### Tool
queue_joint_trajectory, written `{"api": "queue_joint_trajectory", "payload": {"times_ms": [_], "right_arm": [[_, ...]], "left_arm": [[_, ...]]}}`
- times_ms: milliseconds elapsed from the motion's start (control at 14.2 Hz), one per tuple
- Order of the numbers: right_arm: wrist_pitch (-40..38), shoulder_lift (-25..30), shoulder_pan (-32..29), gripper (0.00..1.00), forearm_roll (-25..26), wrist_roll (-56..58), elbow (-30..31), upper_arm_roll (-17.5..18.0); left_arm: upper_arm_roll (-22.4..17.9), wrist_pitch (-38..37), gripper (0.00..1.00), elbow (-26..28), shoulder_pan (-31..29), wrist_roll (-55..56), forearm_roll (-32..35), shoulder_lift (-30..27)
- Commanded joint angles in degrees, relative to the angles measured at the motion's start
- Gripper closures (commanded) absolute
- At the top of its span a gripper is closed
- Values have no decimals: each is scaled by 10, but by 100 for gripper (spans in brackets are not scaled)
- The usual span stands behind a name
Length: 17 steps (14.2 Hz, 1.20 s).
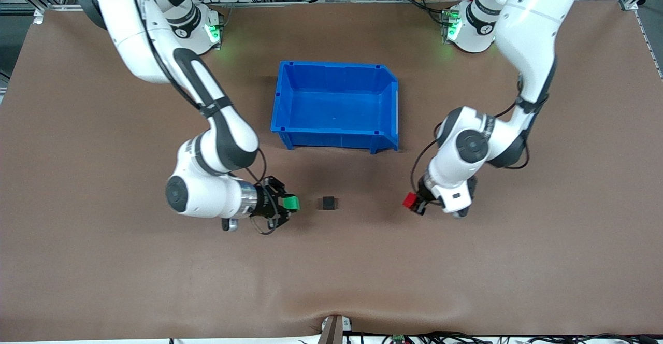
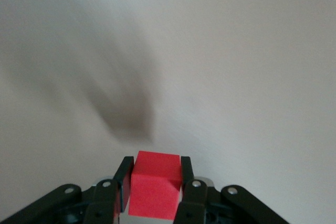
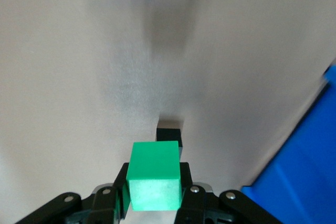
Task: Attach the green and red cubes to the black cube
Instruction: 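Carry the green cube with the right gripper while the left gripper carries red, then press the green and red cubes against the black cube's sides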
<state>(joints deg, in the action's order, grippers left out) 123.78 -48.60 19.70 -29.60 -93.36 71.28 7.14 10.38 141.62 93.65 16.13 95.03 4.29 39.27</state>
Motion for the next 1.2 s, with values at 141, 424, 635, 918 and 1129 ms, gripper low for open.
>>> {"api": "queue_joint_trajectory", "payload": {"times_ms": [141,424,635,918,1129], "right_arm": [[57,-16,24,100,-7,-55,12,-8],[107,-25,39,100,-7,-55,39,-8],[126,-39,53,100,-11,-55,39,-8],[135,-45,60,100,-5,-55,39,-10],[135,-47,61,100,-4,-53,44,-10]], "left_arm": [[-4,-26,100,-149,50,81,-95,111],[-4,-25,100,-184,93,115,-118,147],[-30,-21,100,-189,134,188,-117,155],[-49,-18,100,-194,145,203,-117,165],[-48,-17,100,-202,146,218,-118,176]]}}
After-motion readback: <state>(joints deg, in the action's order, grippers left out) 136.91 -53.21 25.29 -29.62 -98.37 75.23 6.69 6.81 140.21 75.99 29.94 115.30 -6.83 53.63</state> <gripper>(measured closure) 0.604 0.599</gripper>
